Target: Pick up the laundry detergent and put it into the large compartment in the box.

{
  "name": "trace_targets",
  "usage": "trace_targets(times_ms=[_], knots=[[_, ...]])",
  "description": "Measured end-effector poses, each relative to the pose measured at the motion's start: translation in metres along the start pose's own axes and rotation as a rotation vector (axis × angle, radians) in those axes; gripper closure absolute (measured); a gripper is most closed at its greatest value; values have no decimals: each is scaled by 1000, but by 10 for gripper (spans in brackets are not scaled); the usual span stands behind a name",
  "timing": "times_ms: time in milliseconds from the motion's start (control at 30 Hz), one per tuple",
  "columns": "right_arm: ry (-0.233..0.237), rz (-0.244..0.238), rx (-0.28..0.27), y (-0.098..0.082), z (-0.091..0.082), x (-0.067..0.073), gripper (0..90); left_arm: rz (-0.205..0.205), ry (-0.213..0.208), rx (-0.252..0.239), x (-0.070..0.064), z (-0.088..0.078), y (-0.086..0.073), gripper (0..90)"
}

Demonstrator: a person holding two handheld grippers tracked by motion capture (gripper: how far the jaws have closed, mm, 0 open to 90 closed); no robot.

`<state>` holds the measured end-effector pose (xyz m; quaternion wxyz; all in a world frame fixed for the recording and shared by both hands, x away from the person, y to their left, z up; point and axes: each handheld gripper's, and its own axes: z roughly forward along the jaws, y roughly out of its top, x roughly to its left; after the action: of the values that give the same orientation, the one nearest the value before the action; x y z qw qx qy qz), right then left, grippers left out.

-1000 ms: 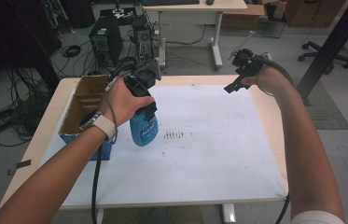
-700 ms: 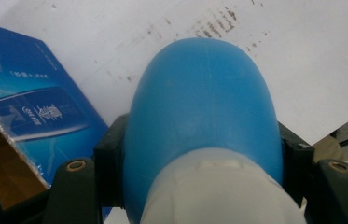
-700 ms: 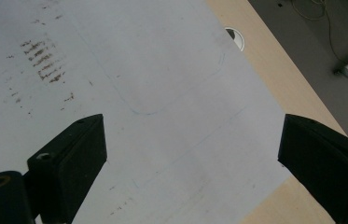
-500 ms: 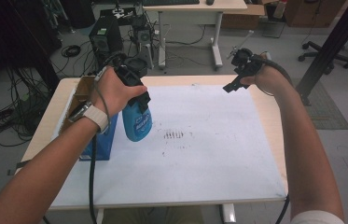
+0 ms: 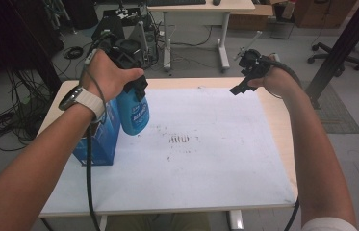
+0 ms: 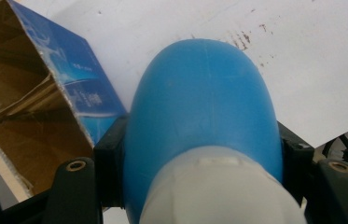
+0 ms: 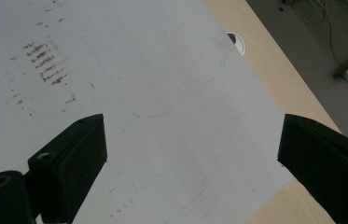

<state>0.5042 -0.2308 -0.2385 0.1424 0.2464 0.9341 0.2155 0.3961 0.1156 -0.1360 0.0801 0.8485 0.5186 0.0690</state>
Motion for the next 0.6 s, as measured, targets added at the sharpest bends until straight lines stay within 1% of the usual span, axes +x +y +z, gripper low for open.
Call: trace_targets(times_ms=[267,400,467,600], knots=[[-2,0,-3,1,-1,-1,81,-28,11,-11,8,-17,1,371],[-5,-1,-4,2,-2,-1,81,-49,11,-23,13,-26,1,371],[-5,-1,-4,2,-2,-1,80,-52,15,-23,14,-29,1,371],[-7,0,-3,2,-2,-1,80,-72,20,-32,16,-34,1,371]])
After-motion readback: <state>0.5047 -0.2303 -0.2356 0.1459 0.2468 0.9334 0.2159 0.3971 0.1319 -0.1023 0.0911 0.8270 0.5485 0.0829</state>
